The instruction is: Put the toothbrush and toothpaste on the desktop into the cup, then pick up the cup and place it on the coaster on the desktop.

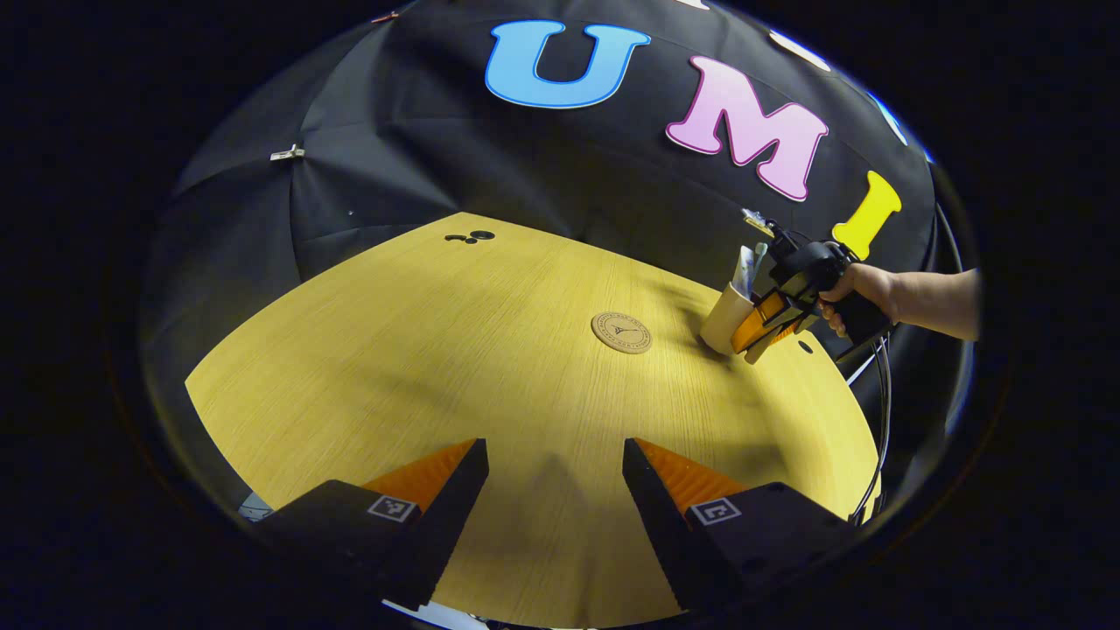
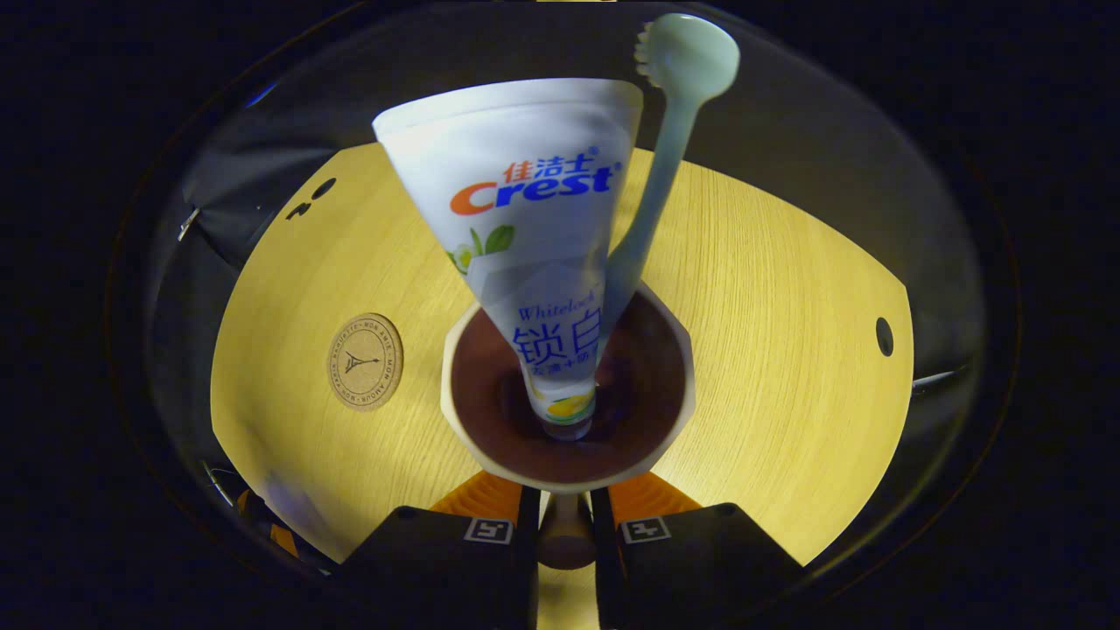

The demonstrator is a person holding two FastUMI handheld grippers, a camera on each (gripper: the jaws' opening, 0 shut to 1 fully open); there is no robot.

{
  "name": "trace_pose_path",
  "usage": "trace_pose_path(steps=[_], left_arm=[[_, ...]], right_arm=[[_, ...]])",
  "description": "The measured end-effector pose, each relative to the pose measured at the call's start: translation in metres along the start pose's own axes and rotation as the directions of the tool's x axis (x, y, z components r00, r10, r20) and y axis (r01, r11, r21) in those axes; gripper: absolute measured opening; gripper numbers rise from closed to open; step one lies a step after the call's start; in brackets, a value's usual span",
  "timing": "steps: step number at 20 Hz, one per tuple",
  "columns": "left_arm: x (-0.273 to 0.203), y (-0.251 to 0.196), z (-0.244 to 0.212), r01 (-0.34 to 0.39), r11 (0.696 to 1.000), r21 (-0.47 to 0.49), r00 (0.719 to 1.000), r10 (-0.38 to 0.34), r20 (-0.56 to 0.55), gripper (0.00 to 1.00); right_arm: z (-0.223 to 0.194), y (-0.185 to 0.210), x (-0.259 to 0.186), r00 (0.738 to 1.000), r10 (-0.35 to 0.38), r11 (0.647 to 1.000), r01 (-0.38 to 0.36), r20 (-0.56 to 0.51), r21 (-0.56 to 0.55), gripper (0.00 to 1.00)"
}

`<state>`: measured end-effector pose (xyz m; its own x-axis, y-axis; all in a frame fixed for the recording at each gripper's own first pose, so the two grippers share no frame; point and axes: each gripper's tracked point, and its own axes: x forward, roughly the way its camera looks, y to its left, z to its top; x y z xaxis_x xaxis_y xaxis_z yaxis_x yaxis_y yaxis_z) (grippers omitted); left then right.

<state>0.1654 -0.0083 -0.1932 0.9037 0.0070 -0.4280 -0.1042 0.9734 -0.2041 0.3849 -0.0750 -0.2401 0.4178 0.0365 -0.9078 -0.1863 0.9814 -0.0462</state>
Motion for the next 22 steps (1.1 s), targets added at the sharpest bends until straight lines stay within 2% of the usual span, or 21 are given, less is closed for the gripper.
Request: trace_pose_path(steps=[4,12,22], left_arm=[[-0.007,0.003,-0.002,-0.002,1.0,-0.017,1.0,0.002,-0.002,0.98],[-0.02,0.015,-0.001,-0.017,0.999,-0.034,1.0,0.017,0.009,0.98],[-0.046,0.066,-0.023,-0.109,0.991,-0.082,0.994,0.108,-0.02,0.98]], right_arm=[[0.008,0.02,-0.007,1.0,0.017,1.0,-0.016,0.026,-0.022,0.3],[0.021,0.102,-0.007,0.994,0.105,0.992,-0.103,0.022,-0.077,0.3],[0.012,0.156,0.013,0.995,0.096,0.978,-0.099,-0.022,-0.185,0.3]])
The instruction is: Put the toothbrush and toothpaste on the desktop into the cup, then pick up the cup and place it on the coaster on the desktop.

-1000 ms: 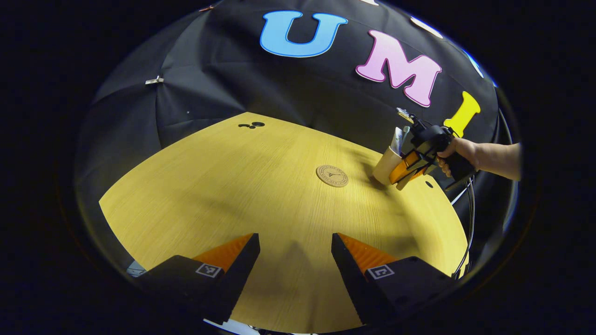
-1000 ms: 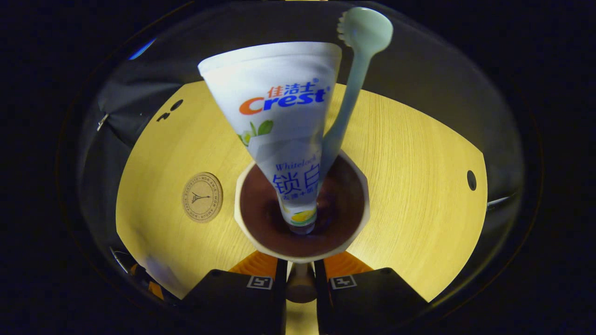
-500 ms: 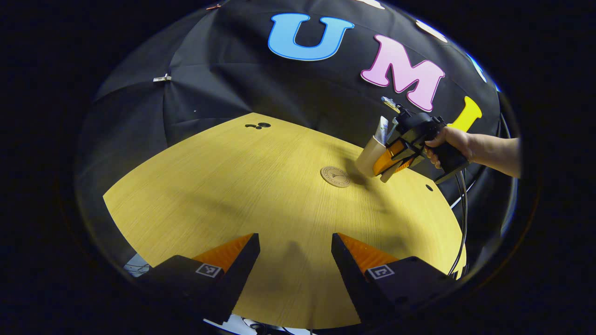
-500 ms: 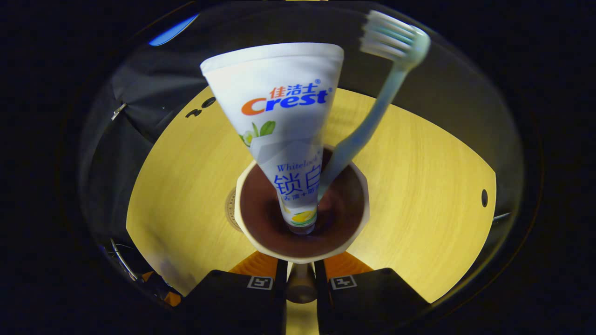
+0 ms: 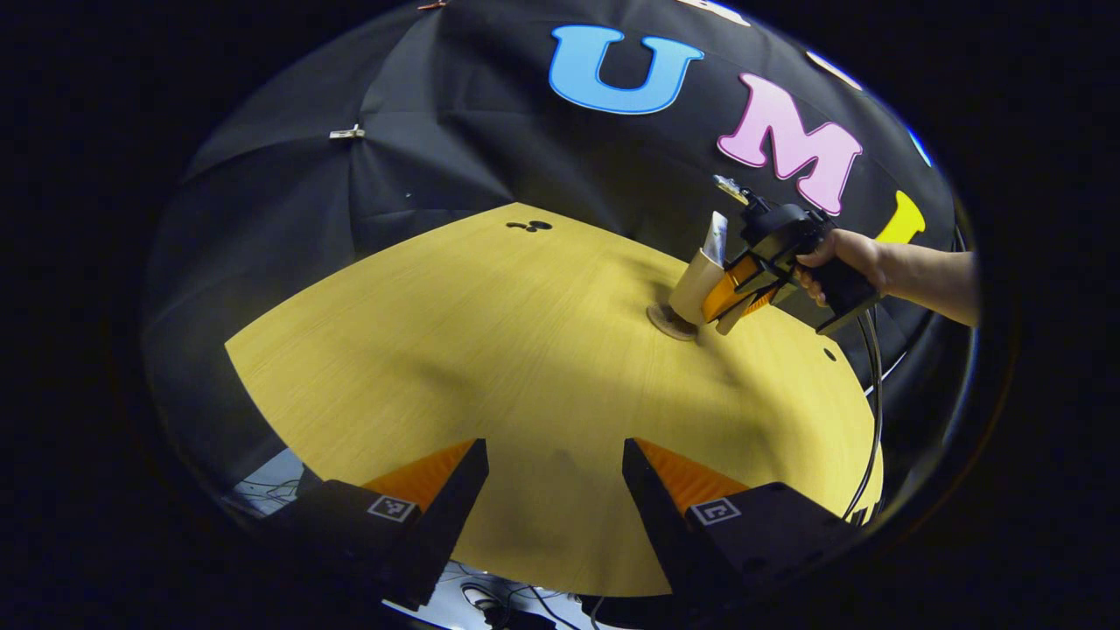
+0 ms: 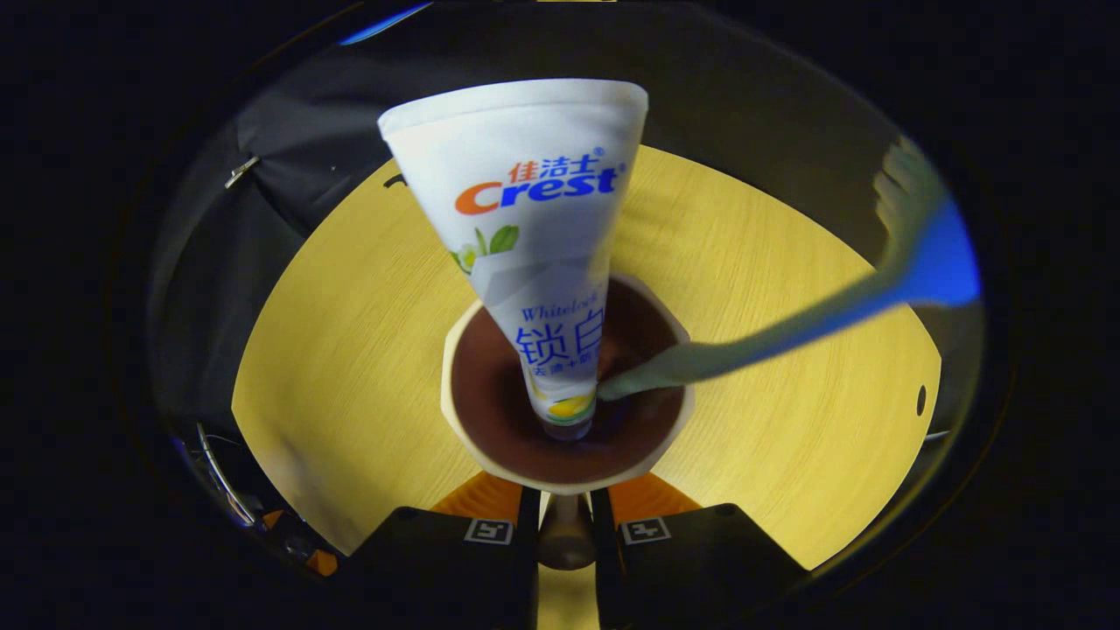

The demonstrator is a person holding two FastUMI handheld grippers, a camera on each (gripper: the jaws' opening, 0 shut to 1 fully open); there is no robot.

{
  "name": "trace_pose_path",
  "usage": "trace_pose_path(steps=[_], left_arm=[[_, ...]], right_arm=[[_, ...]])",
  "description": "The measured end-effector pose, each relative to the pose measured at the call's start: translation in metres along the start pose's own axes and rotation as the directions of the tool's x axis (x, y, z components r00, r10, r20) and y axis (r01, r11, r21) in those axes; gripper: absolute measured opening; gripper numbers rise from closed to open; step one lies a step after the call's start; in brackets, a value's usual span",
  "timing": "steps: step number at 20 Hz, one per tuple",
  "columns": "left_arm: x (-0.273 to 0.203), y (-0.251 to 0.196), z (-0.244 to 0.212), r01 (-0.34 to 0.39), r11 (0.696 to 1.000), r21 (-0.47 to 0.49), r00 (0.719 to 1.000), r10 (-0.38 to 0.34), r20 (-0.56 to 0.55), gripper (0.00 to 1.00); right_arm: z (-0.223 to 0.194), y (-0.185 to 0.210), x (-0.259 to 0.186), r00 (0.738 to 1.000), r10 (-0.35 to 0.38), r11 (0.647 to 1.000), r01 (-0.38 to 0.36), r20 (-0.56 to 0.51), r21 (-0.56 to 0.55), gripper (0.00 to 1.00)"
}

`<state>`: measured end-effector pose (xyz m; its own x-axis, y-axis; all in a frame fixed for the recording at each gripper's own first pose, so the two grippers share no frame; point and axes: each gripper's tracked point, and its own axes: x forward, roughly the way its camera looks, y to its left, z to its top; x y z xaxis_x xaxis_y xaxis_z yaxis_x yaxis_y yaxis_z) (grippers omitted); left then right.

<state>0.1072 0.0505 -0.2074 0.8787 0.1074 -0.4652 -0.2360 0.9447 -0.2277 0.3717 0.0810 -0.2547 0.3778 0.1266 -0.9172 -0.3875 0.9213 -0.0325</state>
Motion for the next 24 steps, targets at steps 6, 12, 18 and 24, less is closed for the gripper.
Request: trace_pose_path(steps=[6,12,18,24], left_arm=[[-0.012,0.022,-0.006,-0.037,0.999,-0.011,0.999,0.037,-0.006,0.98],[-0.026,0.024,-0.007,-0.042,0.999,-0.004,0.999,0.042,-0.009,0.98],[-0.049,0.004,0.001,0.021,1.0,0.008,1.0,-0.021,0.008,0.98],[-0.078,-0.025,0.017,0.121,0.99,0.077,0.991,-0.125,0.047,0.98]], right_arm=[[-0.004,0.01,0.018,0.999,-0.035,0.999,0.035,-0.022,-0.011,0.3],[-0.006,0.015,0.011,0.999,-0.043,0.999,0.042,-0.021,-0.01,0.33],[-0.002,0.018,-0.054,0.997,-0.017,0.998,0.011,0.08,0.069,0.96],[-0.015,0.018,-0.145,0.971,-0.028,0.984,-0.016,0.239,0.179,0.99]])
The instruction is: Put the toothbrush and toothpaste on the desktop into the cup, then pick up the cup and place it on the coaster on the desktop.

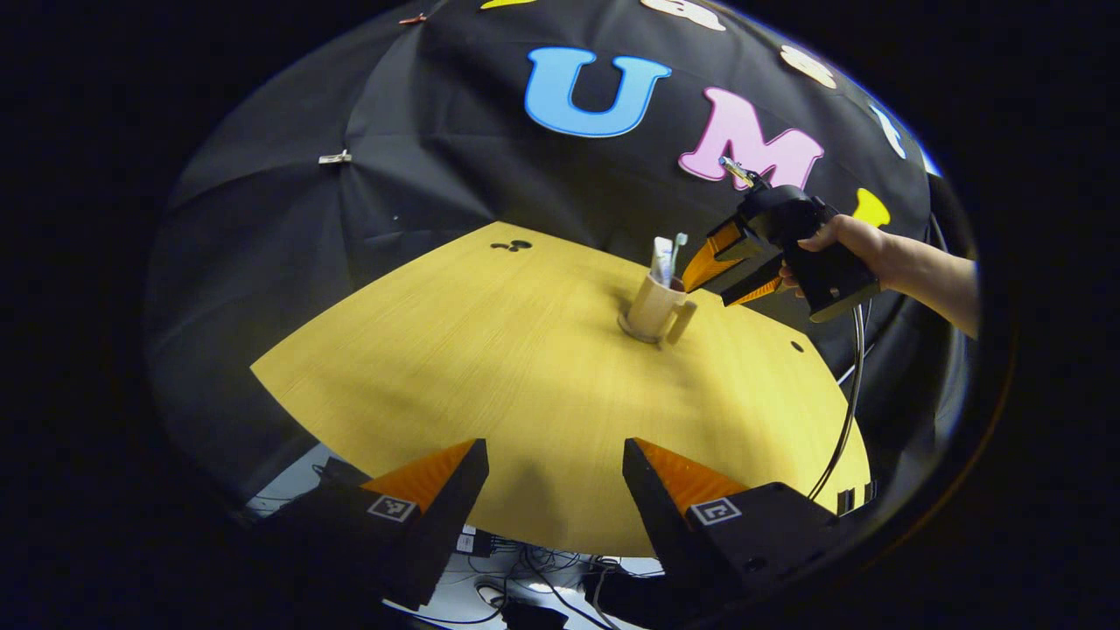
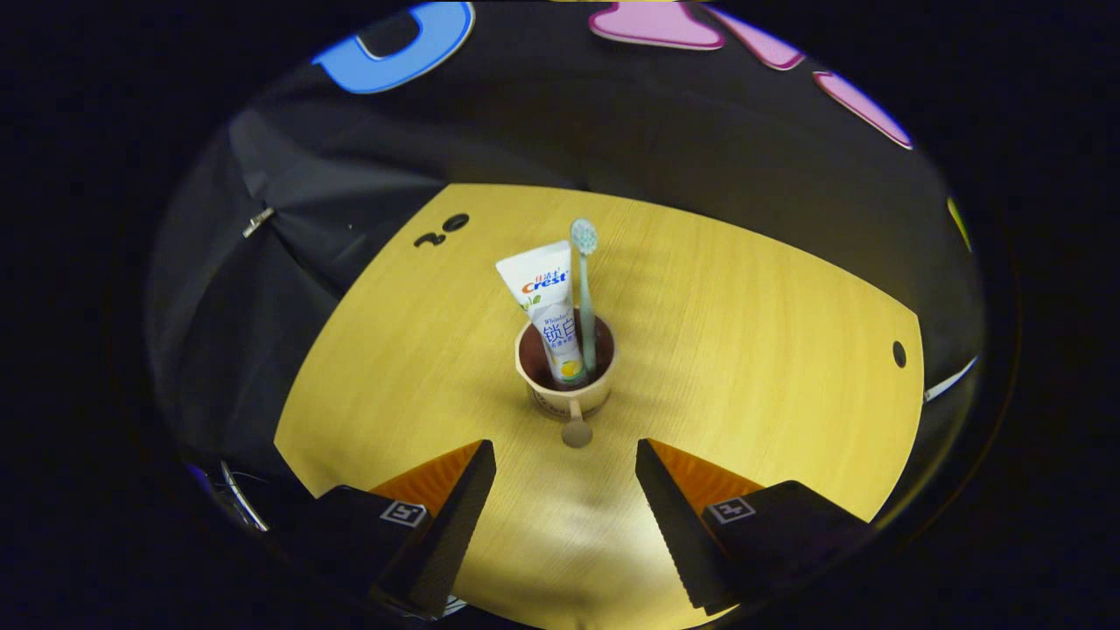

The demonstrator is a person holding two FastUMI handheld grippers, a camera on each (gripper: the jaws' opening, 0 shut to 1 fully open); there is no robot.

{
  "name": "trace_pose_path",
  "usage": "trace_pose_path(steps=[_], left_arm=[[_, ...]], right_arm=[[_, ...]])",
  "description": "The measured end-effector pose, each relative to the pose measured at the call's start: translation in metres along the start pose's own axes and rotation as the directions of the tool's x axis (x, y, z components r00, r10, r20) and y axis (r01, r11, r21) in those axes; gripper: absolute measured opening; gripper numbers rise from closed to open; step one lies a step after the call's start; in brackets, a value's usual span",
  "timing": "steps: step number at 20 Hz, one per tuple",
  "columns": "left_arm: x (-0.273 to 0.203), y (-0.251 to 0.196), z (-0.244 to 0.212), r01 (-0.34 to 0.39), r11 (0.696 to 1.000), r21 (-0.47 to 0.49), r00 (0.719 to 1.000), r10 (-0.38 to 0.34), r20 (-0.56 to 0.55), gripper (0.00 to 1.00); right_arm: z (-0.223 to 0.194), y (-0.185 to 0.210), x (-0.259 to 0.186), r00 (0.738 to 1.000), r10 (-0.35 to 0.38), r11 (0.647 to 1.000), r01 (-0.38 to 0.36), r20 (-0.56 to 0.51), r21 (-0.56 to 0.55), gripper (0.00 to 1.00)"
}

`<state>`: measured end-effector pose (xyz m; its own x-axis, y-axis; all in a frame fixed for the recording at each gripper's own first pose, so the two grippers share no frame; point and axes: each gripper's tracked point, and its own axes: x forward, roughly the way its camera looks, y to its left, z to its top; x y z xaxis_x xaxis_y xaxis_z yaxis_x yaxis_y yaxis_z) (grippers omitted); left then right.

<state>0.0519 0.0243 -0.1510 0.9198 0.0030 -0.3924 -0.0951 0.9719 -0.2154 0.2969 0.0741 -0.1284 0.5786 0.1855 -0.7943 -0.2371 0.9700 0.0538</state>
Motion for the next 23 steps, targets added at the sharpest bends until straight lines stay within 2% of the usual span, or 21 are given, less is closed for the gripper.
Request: trace_pose_path(steps=[3,6,10,13,16,18,19,23], left_arm=[[-0.013,-0.017,0.012,0.054,0.998,0.03,0.998,-0.055,0.032,0.98],[-0.025,-0.03,0.029,0.082,0.991,0.101,0.994,-0.089,0.066,0.98],[-0.051,-0.054,0.059,0.109,0.976,0.19,0.981,-0.136,0.139,0.98],[-0.063,-0.071,0.078,0.125,0.973,0.194,0.97,-0.161,0.18,0.98],[-0.079,-0.093,0.088,0.153,0.966,0.211,0.956,-0.198,0.215,0.98],[-0.087,-0.101,0.094,0.139,0.96,0.242,0.95,-0.198,0.241,0.98],[-0.09,-0.105,0.095,0.132,0.957,0.259,0.946,-0.199,0.256,0.98],[-0.104,-0.127,0.09,0.16,0.933,0.324,0.927,-0.255,0.277,0.98]], right_arm=[[-0.002,-0.011,-0.053,0.99,-0.052,0.997,0.044,0.133,0.065,0.99],[-0.014,-0.025,-0.11,0.954,-0.124,0.988,0.094,0.274,0.12,0.99],[-0.045,-0.032,-0.179,0.879,-0.216,0.973,0.155,0.426,0.174,0.99],[-0.076,-0.03,-0.228,0.811,-0.267,0.96,0.174,0.52,0.221,0.99],[-0.126,-0.03,-0.25,0.766,-0.317,0.946,0.215,0.559,0.242,0.99],[-0.15,-0.032,-0.274,0.717,-0.348,0.935,0.215,0.604,0.283,0.98],[-0.156,-0.03,-0.279,0.7,-0.352,0.933,0.208,0.622,0.294,0.99],[-0.188,-0.035,-0.287,0.701,-0.381,0.921,0.232,0.603,0.312,0.98]])
